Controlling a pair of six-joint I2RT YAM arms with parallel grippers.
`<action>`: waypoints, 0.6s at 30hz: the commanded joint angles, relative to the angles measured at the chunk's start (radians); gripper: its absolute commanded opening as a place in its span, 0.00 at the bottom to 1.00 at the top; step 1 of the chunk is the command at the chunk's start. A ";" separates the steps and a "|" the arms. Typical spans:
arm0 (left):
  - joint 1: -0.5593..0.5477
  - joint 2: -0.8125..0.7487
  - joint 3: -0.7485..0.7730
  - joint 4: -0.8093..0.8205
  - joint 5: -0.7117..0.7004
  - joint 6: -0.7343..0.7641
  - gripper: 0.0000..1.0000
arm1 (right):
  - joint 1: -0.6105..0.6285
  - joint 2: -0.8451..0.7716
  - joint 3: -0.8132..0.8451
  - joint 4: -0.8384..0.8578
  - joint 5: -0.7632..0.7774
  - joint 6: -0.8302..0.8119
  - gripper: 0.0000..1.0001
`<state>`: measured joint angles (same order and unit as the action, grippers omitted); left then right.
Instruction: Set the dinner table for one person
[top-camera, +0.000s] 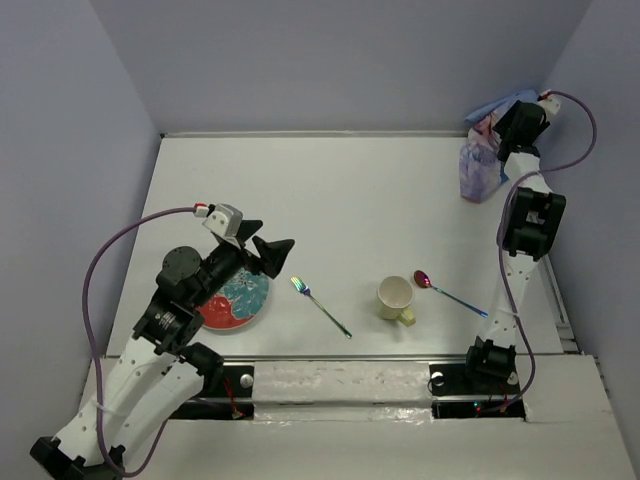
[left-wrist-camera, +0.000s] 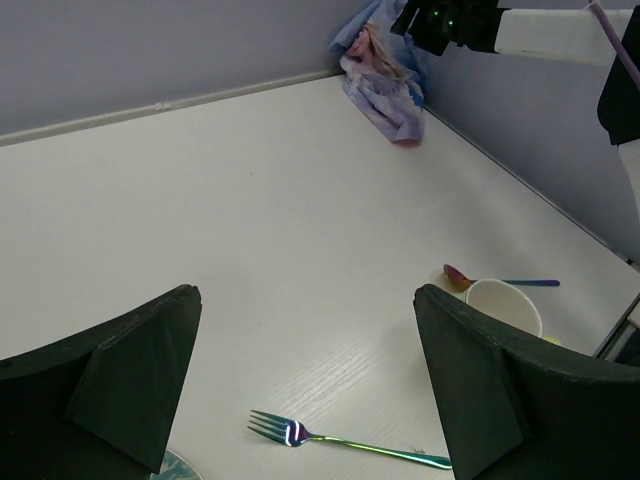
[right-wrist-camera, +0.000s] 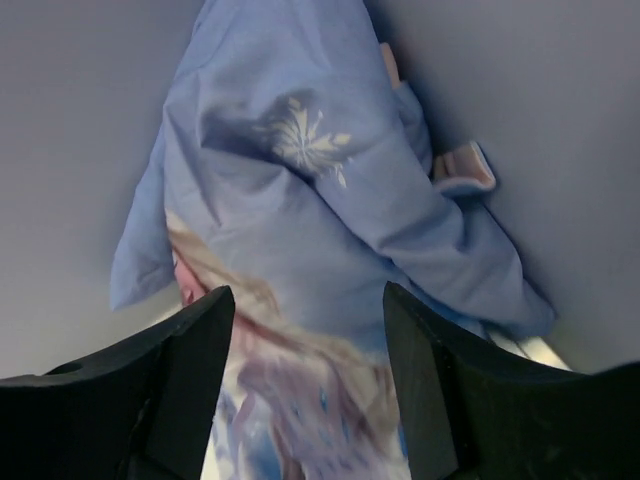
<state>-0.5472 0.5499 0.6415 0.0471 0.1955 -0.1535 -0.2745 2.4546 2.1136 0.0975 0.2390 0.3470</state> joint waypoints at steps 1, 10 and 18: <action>0.029 0.022 0.020 0.034 -0.015 0.029 0.99 | -0.006 0.098 0.231 0.056 0.052 -0.107 0.64; 0.084 0.093 0.020 0.056 0.015 0.031 0.99 | -0.006 0.159 0.232 0.131 0.152 -0.184 0.62; 0.096 0.131 0.024 0.059 0.015 0.032 0.99 | -0.017 0.231 0.270 0.156 0.145 -0.197 0.73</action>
<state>-0.4614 0.6750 0.6415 0.0616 0.1940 -0.1379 -0.2756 2.6225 2.2738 0.2169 0.3599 0.1707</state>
